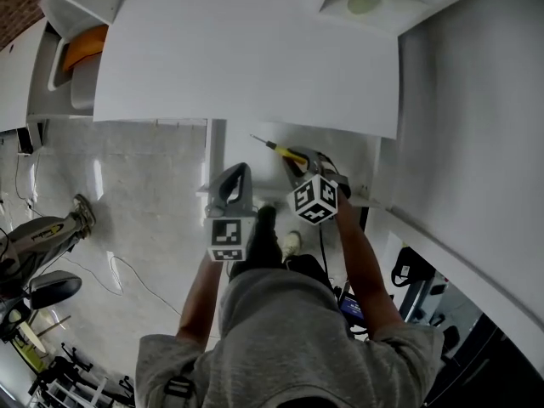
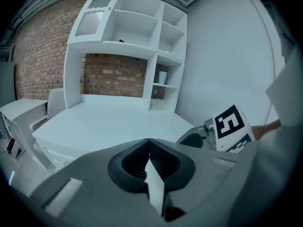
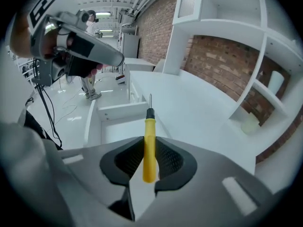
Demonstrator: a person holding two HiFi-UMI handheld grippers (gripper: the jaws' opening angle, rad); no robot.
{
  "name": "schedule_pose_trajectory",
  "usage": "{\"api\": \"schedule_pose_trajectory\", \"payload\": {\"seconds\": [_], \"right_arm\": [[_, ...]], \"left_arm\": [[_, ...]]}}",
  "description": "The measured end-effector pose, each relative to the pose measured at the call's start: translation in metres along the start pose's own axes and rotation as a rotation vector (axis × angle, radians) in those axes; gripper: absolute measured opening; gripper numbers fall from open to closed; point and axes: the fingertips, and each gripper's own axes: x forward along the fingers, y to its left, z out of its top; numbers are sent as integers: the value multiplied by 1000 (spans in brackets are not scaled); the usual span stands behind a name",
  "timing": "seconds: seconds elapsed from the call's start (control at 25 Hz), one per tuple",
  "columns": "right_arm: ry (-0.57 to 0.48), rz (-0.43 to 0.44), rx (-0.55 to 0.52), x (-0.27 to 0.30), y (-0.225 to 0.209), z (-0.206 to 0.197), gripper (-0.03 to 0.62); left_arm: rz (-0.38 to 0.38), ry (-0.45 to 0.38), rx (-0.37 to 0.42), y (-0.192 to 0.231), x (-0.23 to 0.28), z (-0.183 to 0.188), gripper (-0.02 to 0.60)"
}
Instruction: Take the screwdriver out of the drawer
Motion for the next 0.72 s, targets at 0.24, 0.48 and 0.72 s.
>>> {"api": "schedule_pose_trajectory", "payload": {"seconds": [0.24,0.48,0.72], "right_arm": [[-79,-98,61,-52,-15,27,78],[-141,-197,158,-101,-29,40,78],[-195,-278,299,-135,-44,34,78]], "left_arm": [[-48,-48,37,-21,-14,33,12],[-85,-91,79,-39,-21,62,12],[-120,-130,101,-60,-28,83,12]]}}
